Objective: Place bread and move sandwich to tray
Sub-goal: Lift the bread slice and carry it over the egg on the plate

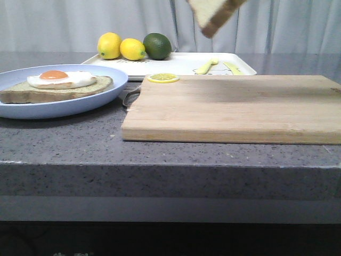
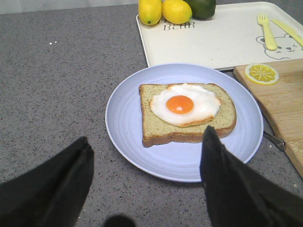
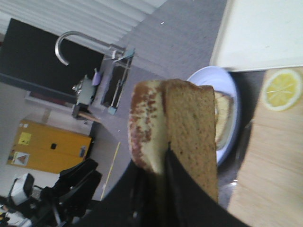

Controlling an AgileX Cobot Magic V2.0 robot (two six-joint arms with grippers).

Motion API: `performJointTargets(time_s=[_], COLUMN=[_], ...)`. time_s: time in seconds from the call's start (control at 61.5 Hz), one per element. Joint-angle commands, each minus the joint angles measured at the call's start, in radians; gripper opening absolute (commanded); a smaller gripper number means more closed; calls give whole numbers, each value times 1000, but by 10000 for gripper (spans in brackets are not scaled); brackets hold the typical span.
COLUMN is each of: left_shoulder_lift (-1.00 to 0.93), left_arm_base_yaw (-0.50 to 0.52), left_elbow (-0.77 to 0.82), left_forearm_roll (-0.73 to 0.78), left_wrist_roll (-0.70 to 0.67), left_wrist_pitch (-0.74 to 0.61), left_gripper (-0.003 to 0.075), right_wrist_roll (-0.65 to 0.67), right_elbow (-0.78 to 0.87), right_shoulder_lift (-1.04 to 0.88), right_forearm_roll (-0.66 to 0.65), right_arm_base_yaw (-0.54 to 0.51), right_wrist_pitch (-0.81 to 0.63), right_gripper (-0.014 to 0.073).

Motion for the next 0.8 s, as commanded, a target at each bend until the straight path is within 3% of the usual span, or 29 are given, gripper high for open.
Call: performJointTargets(time_s=[0.0,0.163,0.341,0.423,0.65,0.78], left_shoulder_lift=[4,4,4,4,4,4], left_arm_base_yaw=[-8,-8,-8,-8,-8,-8], left_elbow=[-34,-34,-34,-34,-34,-34], left_forearm_roll=[4,4,4,4,4,4], left_wrist_roll=[1,1,1,1,1,1], left_wrist_pitch=[-70,-70,-70,-70,-70,-70], left_gripper=[470,470,470,470,470,470], right_wrist_roll=[-5,-5,-31,-94,-52,47], right_elbow=[-26,-26,-28,-33,-187,-274], right_shoulder_lift=[-36,-26,27,69,217,298], right_forearm_roll=[135,190,348,473,472,472], right_arm_base_yaw=[87,278,483,538,629,665], right_wrist_pitch=[-29,-243,-452,-503,-540,-582], right_gripper=[62,62,62,62,62,62])
